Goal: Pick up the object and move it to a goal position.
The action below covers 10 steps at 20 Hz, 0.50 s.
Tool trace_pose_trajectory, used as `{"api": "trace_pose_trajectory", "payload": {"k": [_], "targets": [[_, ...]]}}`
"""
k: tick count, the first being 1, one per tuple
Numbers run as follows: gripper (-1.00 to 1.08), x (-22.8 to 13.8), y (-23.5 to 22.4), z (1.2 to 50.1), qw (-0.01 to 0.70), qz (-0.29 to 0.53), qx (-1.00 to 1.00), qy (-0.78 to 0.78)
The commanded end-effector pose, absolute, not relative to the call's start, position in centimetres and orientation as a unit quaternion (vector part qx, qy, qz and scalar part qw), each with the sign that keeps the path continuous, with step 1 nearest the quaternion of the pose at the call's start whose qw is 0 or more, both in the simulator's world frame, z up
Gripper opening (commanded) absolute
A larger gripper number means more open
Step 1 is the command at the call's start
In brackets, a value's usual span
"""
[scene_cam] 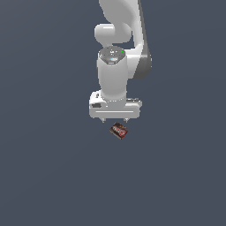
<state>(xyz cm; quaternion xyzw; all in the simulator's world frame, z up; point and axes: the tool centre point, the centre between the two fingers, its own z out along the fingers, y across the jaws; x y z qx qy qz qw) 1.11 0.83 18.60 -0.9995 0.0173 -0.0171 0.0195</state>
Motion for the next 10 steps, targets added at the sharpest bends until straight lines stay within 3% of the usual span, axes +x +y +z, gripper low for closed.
{"api": "trace_pose_trajectory", "payload": {"k": [1, 10], "targets": [[1.00, 1.1, 0.8, 18.6, 0.019, -0.017, -1.000, 0.017], [1.00, 0.6, 0.7, 17.6, 0.031, -0.015, -0.999, 0.022]]}}
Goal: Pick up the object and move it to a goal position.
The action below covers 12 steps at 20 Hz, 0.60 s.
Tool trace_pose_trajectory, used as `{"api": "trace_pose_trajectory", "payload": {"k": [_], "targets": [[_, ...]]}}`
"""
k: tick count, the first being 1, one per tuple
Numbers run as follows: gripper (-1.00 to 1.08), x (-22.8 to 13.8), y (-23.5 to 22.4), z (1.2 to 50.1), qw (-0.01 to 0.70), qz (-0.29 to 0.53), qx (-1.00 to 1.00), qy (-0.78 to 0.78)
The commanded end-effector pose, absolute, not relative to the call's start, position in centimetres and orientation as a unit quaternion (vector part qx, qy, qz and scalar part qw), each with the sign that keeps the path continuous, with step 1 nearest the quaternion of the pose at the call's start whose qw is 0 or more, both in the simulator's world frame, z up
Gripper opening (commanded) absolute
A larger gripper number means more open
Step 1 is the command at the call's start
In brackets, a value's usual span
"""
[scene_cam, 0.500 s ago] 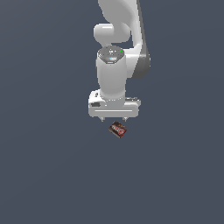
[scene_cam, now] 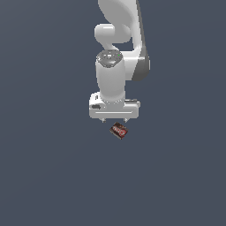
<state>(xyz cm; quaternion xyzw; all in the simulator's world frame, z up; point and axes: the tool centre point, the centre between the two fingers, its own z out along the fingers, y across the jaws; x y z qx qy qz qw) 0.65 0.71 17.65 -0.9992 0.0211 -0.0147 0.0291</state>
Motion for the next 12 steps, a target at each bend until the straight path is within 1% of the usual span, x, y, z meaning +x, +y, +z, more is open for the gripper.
{"api": "trace_pose_trajectory", "payload": {"k": [1, 12], "targets": [[1.00, 0.6, 0.7, 17.6, 0.031, -0.015, -0.999, 0.022], [1.00, 0.3, 0.9, 16.3, 0.023, -0.014, -0.999, -0.029]]}}
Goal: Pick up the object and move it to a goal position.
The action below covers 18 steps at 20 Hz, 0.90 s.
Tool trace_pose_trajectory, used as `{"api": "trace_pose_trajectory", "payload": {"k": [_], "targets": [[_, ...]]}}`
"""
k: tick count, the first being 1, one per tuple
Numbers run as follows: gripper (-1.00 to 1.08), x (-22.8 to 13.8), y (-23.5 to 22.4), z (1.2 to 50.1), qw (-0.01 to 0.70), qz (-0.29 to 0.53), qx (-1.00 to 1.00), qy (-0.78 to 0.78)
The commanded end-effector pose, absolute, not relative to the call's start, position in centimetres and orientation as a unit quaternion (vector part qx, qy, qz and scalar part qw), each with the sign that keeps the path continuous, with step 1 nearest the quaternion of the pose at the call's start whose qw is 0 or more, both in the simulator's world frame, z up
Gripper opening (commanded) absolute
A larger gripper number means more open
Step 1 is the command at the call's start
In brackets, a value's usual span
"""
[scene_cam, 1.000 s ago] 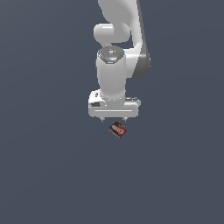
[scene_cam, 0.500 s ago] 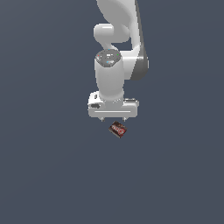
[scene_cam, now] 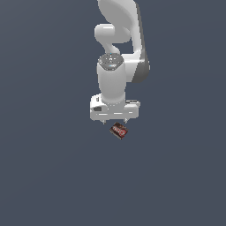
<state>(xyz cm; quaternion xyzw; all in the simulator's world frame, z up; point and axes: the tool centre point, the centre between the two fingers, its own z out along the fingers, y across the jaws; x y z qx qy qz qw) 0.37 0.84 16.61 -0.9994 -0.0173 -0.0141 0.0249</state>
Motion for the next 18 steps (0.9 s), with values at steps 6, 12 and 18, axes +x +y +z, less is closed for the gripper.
{"api": "trace_pose_trajectory", "payload": {"k": [6, 12, 18], "targets": [[1.00, -0.2, 1.2, 14.6, 0.016, -0.012, -0.995, -0.097], [1.00, -1.0, 1.6, 12.3, 0.008, -0.008, -0.982, -0.191], [1.00, -1.9, 2.3, 9.9, 0.003, -0.004, -0.958, -0.287]]}}
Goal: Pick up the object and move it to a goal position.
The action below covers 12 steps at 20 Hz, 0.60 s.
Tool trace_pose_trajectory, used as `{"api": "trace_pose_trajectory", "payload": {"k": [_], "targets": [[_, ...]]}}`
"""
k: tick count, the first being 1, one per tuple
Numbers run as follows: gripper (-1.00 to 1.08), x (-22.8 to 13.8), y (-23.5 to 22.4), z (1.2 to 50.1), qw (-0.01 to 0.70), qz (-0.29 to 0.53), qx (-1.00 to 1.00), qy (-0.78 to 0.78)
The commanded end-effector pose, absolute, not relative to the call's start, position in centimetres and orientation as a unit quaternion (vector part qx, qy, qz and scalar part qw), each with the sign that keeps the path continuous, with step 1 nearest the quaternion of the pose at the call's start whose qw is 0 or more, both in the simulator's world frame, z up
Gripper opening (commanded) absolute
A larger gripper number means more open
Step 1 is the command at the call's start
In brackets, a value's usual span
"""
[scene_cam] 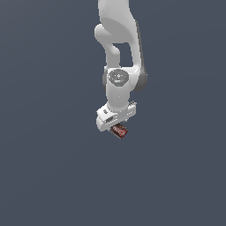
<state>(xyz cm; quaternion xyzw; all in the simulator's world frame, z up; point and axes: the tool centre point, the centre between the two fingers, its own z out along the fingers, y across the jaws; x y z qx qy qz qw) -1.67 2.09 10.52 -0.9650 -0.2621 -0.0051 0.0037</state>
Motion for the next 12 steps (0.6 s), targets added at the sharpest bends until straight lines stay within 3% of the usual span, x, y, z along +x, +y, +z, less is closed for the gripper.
{"api": "trace_pose_trajectory", "payload": {"k": [1, 12], "targets": [[1.00, -2.1, 2.4, 9.6, 0.002, -0.004, -0.953, -0.302], [1.00, -3.3, 3.3, 7.0, 0.000, 0.000, -0.911, -0.412]]}}
